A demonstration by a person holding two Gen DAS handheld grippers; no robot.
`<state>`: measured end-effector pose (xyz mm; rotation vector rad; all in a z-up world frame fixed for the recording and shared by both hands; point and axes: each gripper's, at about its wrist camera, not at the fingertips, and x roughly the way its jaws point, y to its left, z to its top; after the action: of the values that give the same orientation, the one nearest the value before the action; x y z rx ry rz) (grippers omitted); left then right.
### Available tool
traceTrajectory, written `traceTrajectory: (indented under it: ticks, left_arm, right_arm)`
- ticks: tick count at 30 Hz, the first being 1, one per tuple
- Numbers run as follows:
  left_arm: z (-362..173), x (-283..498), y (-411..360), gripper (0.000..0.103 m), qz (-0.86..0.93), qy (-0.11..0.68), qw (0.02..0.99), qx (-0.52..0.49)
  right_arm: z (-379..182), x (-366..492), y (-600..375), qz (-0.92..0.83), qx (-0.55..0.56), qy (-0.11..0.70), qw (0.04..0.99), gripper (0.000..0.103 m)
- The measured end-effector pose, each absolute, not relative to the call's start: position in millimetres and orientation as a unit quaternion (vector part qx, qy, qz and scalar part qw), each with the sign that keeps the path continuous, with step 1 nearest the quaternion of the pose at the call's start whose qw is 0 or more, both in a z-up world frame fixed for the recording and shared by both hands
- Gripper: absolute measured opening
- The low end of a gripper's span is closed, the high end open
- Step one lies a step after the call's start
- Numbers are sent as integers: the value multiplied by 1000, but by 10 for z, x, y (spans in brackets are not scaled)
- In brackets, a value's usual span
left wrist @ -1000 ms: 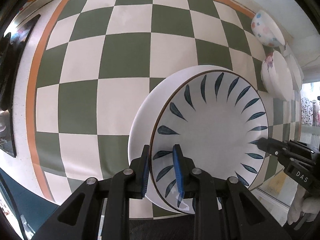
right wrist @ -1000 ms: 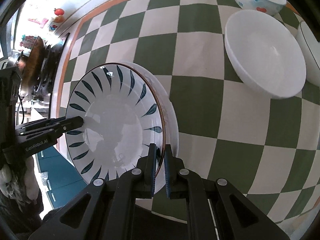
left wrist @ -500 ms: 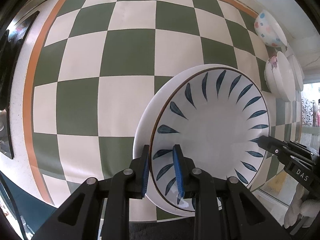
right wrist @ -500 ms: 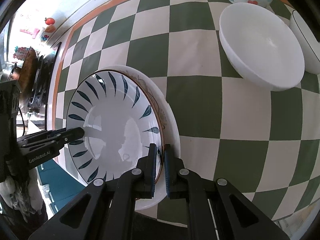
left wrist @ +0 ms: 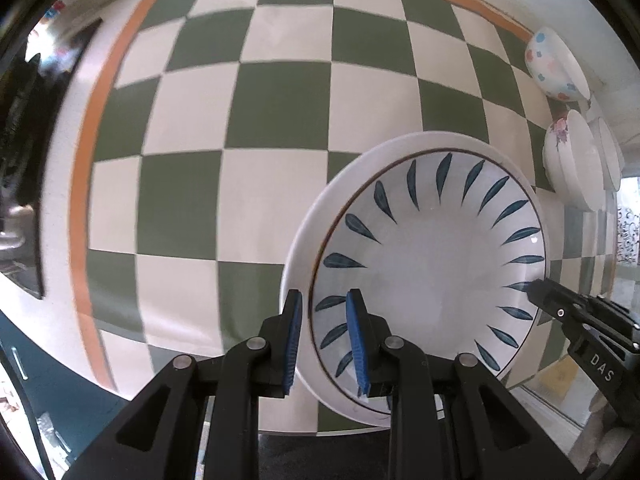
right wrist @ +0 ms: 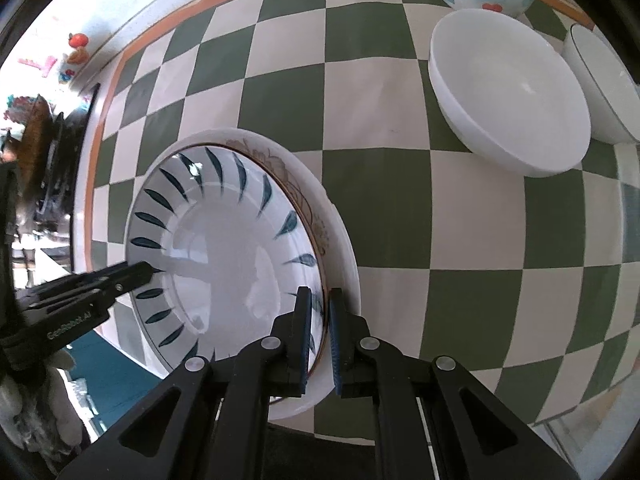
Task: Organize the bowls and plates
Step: 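Lower the plate stack onto the checkered cloth and open both tools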
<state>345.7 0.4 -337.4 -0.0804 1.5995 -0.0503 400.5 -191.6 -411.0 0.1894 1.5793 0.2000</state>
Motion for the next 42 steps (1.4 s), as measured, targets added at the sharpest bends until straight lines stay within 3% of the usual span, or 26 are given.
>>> traceTrajectory:
  ticks: [10,21,23,25,26,27,32,42]
  left_arm:
    - [-2859,3100,-66,22,-26,674,738,-22]
    - [-1999,2657,-22,32,-48,608,792,-21]
    - [-1802,2537,-15,41,-52,591,805,-18]
    - [-1649,2440,-14,74,-48,576,816,-10]
    - [-1576,2386,-10,82,-47,568,822,-7]
    - [-1508,2330,-3,86,-47,562,826,-6]
    - [-1321,2117,42,91,-53,552,832,-14]
    - [-1024,1712,130,91,-56,522,851,-13]
  right_arm:
    - [-3762,3802,-1753,92,65,690,715,20]
    - [-2909,3197,-1720,89,71,632,767,71]
    - [-2702,3082,-1738,87,76,617,778,77]
    - [-2484,2961,-1767,83,79,600,792,81]
    - [-2408,2914,-1777,80,78,594,796,83]
    - [-2285,2838,-1782,76,77,585,804,84]
    - [-1910,2580,-1766,69,73,557,824,88]
    - [-1440,2019,-1667,64,74,519,849,89]
